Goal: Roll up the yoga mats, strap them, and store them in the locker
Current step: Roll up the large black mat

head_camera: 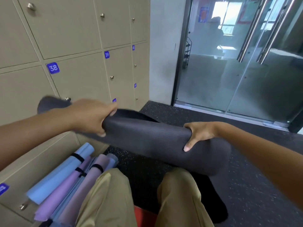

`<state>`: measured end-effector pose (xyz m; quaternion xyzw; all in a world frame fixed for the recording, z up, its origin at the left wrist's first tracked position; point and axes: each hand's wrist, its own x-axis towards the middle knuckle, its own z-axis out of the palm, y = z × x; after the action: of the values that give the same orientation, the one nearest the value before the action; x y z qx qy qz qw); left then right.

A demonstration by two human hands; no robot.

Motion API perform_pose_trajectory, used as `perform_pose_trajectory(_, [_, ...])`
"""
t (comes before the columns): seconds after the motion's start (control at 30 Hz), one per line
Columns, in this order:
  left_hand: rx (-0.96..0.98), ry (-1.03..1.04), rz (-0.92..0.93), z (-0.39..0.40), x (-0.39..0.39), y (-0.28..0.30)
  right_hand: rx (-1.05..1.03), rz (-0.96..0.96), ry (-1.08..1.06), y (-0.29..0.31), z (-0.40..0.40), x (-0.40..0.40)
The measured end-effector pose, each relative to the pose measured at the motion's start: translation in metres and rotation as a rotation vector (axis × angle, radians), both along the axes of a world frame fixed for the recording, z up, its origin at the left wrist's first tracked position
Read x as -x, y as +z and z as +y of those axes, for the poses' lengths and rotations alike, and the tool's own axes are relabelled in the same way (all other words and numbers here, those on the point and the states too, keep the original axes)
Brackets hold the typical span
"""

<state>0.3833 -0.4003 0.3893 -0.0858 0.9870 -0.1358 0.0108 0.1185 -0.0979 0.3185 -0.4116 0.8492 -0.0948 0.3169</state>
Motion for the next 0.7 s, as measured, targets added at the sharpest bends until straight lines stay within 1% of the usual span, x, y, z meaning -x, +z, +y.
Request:
perform_pose_trajectory(0.03, [-0.071, 0.070, -0.123, -0.001, 0.003, -0.009, 0.027, 0.139, 0.003, 0.007, 0.000, -0.003])
perform_pose_trajectory(0.07, [-0.139, 0.107, -0.200, -0.003, 0.005, -0.020, 0.068, 0.256, 0.001, 0.014, 0.002, -0.007])
perform_pose_trajectory(0.1, [-0.196, 0.118, -0.219, -0.004, 0.006, -0.029, 0.104, 0.336, 0.000, 0.020, 0.004, -0.012])
perform_pose_trajectory(0.17, [-0.285, 0.105, -0.143, -0.007, 0.004, -0.041, 0.148, 0.475, 0.003, 0.027, 0.014, -0.023])
perform_pose_trajectory(0.23, [-0.458, 0.081, -0.047, -0.006, -0.005, -0.047, 0.176, 0.606, -0.001, 0.028, 0.030, -0.041])
perform_pose_trajectory(0.27, [-0.547, 0.076, -0.038, -0.002, -0.012, -0.050, 0.191, 0.647, -0.001, 0.027, 0.040, -0.052])
perform_pose_trajectory(0.3, [-0.595, 0.068, -0.058, 0.002, -0.019, -0.052, 0.202, 0.673, 0.006, 0.024, 0.050, -0.065])
perform_pose_trajectory(0.37, [-0.590, 0.020, -0.156, 0.016, -0.035, -0.060, 0.223, 0.703, 0.045, 0.010, 0.072, -0.092])
perform_pose_trajectory(0.43, [-0.511, -0.036, -0.232, 0.032, -0.051, -0.071, 0.222, 0.708, 0.087, -0.010, 0.093, -0.113])
perform_pose_trajectory(0.53, [-0.377, -0.081, -0.248, 0.054, -0.074, -0.083, 0.176, 0.625, 0.097, -0.035, 0.120, -0.140])
perform_pose_trajectory(0.6, [-0.388, -0.097, -0.193, 0.063, -0.087, -0.088, 0.152, 0.550, 0.104, -0.045, 0.132, -0.157])
perform_pose_trajectory(0.7, [-0.504, -0.135, -0.147, 0.080, -0.106, -0.093, 0.182, 0.449, 0.074, -0.053, 0.140, -0.181])
